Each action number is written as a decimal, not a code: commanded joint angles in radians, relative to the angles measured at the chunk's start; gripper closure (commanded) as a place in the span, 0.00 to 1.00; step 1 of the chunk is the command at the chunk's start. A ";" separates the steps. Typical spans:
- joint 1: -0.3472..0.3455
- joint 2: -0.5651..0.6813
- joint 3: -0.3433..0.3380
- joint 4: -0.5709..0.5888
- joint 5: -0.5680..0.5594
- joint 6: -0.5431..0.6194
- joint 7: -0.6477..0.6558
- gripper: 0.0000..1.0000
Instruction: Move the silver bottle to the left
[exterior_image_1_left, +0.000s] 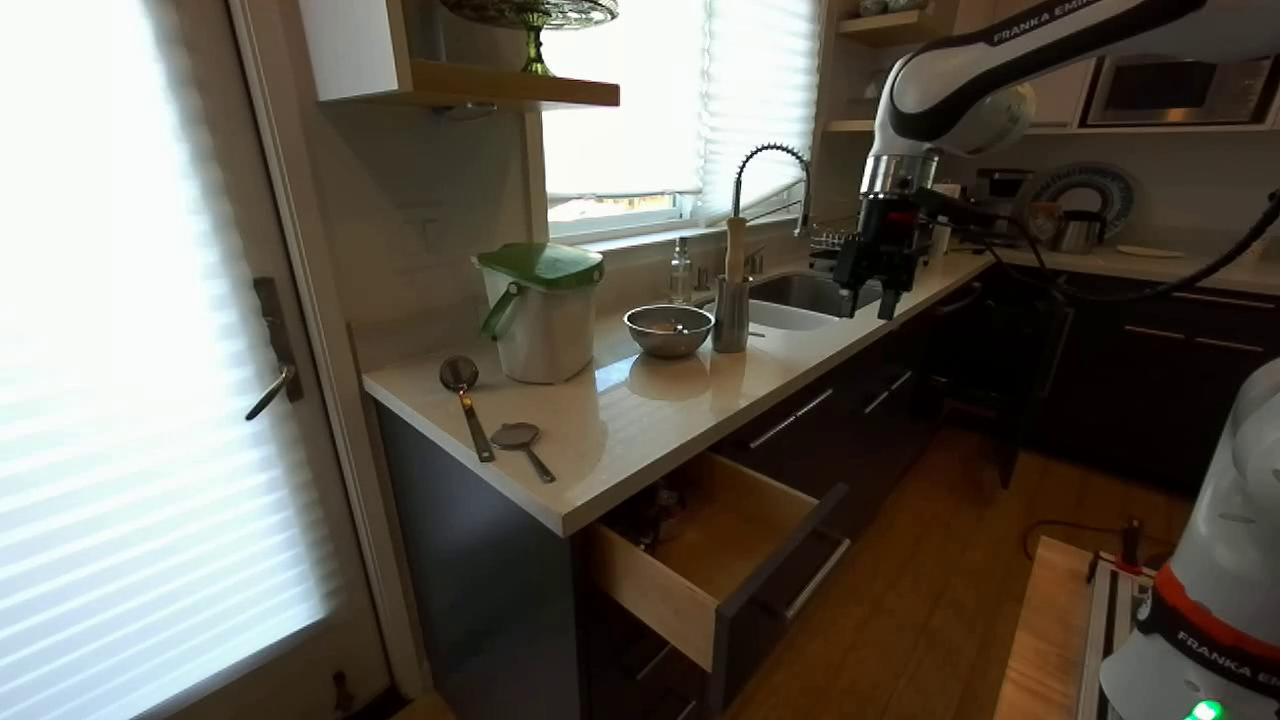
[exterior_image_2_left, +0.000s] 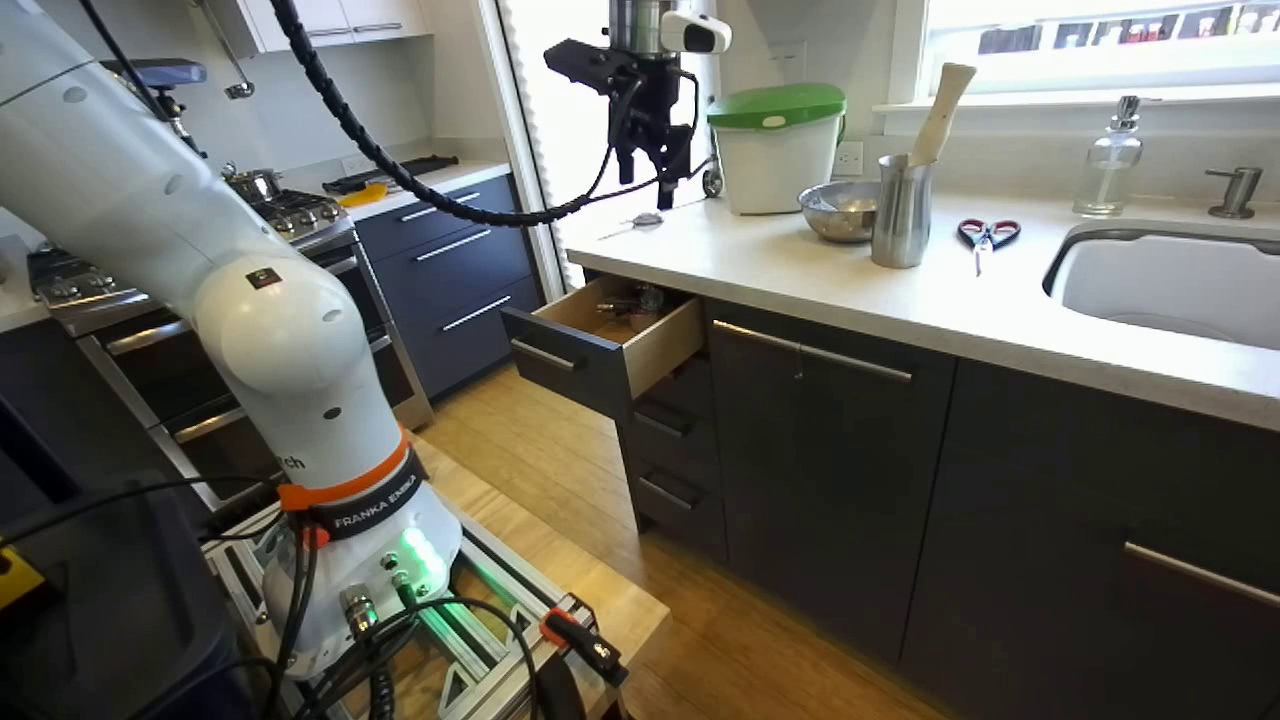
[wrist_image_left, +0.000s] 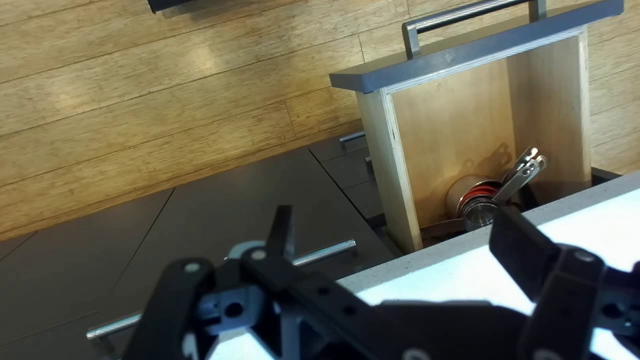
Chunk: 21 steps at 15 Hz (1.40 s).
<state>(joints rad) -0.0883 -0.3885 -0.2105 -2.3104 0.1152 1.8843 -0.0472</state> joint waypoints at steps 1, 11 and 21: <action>-0.019 0.002 0.016 0.002 0.007 -0.003 -0.006 0.00; -0.068 0.151 -0.027 0.201 0.064 0.035 0.081 0.00; -0.148 0.571 -0.059 0.778 0.266 -0.159 0.411 0.00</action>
<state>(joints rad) -0.2077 0.0484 -0.2696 -1.7138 0.3150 1.8068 0.2667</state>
